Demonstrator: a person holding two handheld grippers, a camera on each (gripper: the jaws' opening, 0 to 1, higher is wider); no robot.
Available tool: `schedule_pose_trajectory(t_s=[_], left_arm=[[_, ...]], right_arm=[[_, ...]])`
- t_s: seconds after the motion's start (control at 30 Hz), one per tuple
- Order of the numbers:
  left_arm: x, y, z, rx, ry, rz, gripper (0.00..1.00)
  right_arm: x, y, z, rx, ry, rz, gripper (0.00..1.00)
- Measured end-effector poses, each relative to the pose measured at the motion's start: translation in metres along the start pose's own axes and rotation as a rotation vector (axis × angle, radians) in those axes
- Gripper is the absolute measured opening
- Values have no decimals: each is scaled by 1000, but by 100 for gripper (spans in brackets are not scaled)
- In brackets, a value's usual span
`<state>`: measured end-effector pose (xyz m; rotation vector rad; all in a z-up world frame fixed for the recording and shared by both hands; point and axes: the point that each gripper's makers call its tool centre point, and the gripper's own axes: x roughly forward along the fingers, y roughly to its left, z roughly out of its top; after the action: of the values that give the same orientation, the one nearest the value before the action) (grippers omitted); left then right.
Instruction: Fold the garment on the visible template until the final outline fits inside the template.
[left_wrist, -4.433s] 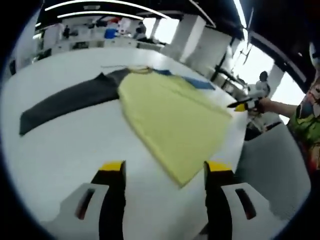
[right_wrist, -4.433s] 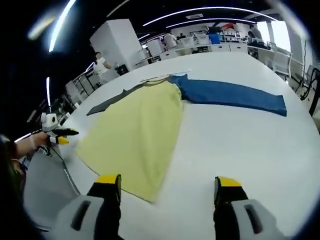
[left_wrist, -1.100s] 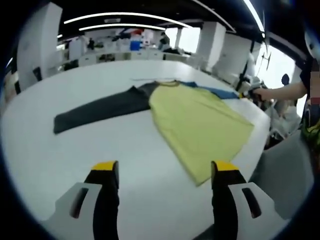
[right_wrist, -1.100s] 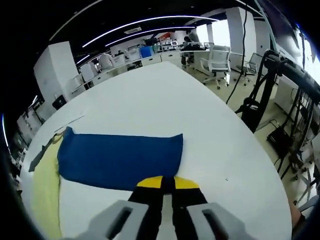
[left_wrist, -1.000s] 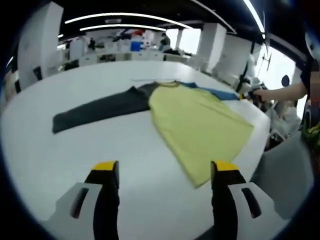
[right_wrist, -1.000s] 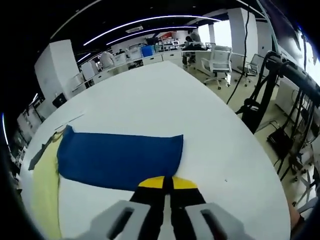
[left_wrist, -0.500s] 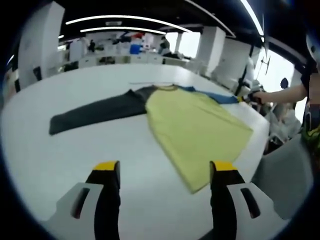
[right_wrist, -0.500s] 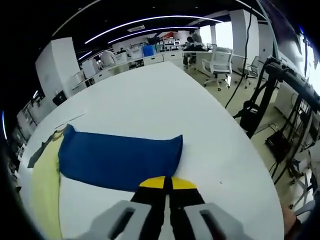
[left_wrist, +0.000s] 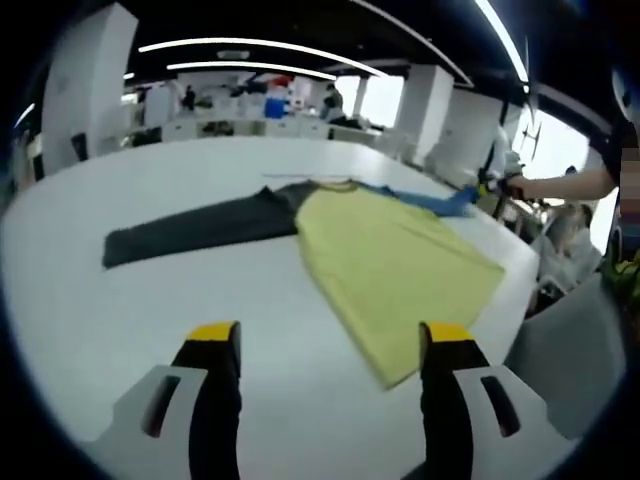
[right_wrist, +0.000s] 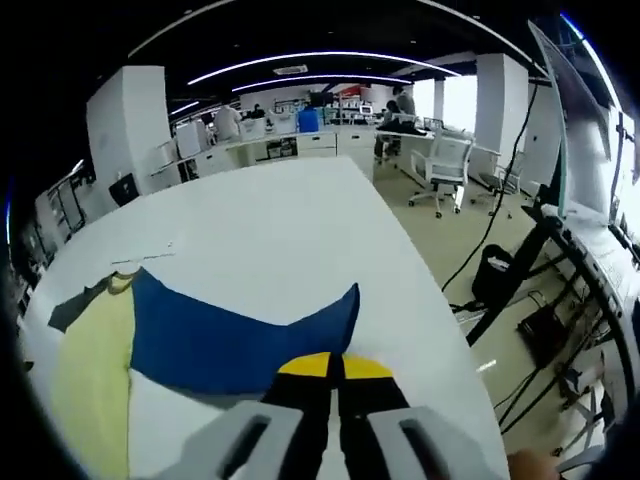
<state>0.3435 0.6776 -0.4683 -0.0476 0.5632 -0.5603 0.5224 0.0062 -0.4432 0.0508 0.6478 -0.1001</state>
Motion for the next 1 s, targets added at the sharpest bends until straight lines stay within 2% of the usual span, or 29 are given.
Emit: schedule_pose_trajectory(t_s=[0.07,0.1,0.13,0.3,0.33,0.37,0.4,0.43,0.47,0.53,0.67,0.7,0.8,0.87,0.93,1.0], left_arm=[[-1,1,4,2,-15,0,69],[-1,2,5,6,-21,2,69],[-1,3,6,9,-29,3,68],[-2,3,10,4,-63,-6,68],[-3,3,11,0,-71,-7,68],[-3,3,12,-6,-79,-8,68],[-3,3,13,-5,-84,-9,68],[-4,3,15,-4,-92,-8,68],[-4,2,16,-5,-98,-10,68],[-4,-1,18,-3,-105,-17,68],[-4,-2,22,0,-122,-24,68],[-4,-3,22,1,-124,-25,68],[-4,-3,25,-5,-141,-36,67],[-4,-4,27,1,-149,-37,67],[-5,-4,29,-8,-157,-43,67],[-4,-4,29,-6,-161,-45,67]], right_arm=[[-4,13,23,-14,-37,27,0],[-7,23,37,-49,-62,46,0],[-9,26,42,-59,-69,52,0],[-20,88,95,-183,-152,155,0],[-21,101,103,-207,-165,177,0],[-30,128,109,-239,-182,205,0],[-32,141,113,-258,-189,225,0],[-27,140,117,-262,-194,252,0],[-26,156,122,-288,-204,287,0],[-34,201,127,-363,-223,326,0],[-40,285,126,-423,-234,441,0],[-31,296,130,-441,-232,462,0],[-33,340,123,-520,-239,523,0],[-37,371,120,-484,-233,590,0],[-37,394,119,-495,-236,622,0],[-27,411,123,-495,-226,664,0]])
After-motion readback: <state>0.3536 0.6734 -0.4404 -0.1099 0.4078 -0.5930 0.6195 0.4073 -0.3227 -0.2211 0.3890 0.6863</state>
